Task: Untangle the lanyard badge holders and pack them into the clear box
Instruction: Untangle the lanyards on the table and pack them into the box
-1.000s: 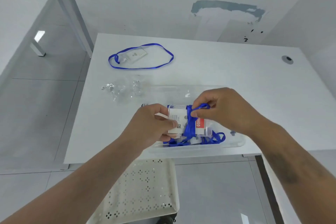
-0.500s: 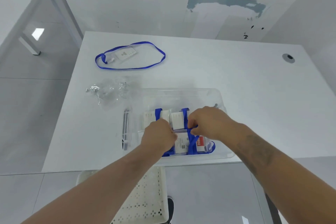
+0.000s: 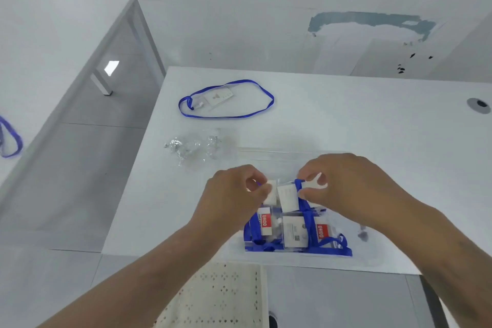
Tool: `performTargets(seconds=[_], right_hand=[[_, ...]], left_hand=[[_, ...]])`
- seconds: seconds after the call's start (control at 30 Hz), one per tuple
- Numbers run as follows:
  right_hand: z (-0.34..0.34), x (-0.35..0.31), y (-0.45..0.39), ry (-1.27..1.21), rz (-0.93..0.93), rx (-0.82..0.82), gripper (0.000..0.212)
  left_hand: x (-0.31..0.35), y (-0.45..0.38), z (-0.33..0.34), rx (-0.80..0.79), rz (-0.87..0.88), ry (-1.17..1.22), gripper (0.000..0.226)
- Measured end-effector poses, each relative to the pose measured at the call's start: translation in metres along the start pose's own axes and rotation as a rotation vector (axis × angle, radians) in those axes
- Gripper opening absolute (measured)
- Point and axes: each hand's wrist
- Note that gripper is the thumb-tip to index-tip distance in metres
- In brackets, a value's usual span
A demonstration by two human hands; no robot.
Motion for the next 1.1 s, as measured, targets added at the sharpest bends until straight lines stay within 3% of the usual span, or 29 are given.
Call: performTargets(seconds=[0.23,0.47,0.73,0.9,1.1], right_hand=[[-0.002,-0.061,-0.034,-0.334,-0.008,0.206,0.011],[0.014,-0.141,-0.095,-0.456,0.149,0.254,0.012],[0.024,-0.186,-0.213,-0.447,0.369,0.199,0.021],[0.049,-0.17,-0.302,-0.398,0.502,0.12,0.041],[0.08,-0.144,-0.379,-0.373,0.576,0.293,0.061]], left_hand=[[-0.04,-0.026,-0.072,0.208,0.05,0.19,0.007],[-0.11,-0.106,-0.14,0.11,0.041,0.187,0.015],[-0.172,-0.218,-0.174,-0.017,0.118,0.007,0.02],[-0.181,-0.284,-0.161,-0.013,0.256,-0.202,0.026],[-0.179,-0.336,-0.132,-0.032,0.547,-0.495,0.037]])
Point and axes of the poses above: each hand's wrist, its own y-axis away from the middle knuckle, its own z-axis out of the palm, x = y × z, and after that the axes turned 1 degree about -y, right-handed
